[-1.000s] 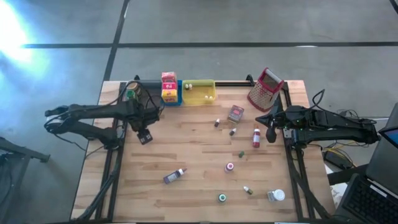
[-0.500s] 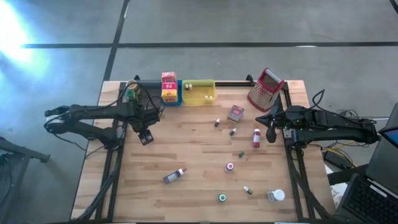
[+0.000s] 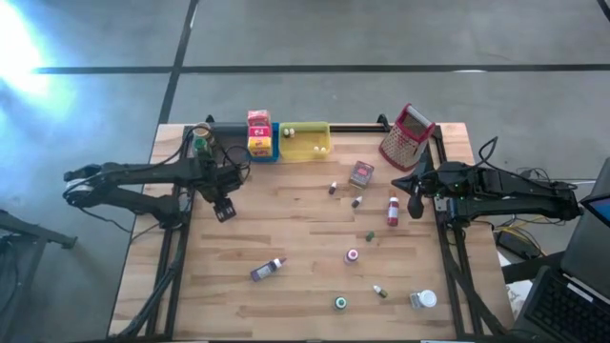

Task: Pick & Place Kitchen Items
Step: Put the brown seasoning bottle into the black bin

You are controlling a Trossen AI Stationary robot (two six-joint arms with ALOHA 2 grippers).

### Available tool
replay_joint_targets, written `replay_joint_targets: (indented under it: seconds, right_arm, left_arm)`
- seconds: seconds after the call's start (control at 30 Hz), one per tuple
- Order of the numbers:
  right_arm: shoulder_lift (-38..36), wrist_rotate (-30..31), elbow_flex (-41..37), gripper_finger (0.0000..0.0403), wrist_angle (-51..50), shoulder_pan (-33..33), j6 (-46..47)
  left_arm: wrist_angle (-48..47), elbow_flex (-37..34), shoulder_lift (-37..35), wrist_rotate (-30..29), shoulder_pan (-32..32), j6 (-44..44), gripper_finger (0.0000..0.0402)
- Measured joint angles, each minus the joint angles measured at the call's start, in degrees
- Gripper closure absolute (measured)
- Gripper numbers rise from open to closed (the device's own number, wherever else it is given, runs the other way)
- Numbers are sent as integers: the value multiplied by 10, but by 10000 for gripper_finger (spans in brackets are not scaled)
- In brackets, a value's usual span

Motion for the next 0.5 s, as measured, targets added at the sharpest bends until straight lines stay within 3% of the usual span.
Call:
replay_joint_targets:
  seconds: [0.5]
  right_arm:
    - [0, 0, 0, 394, 0, 0, 0]
  left_arm:
    - [-5, 19, 0, 3, 0, 1, 218]
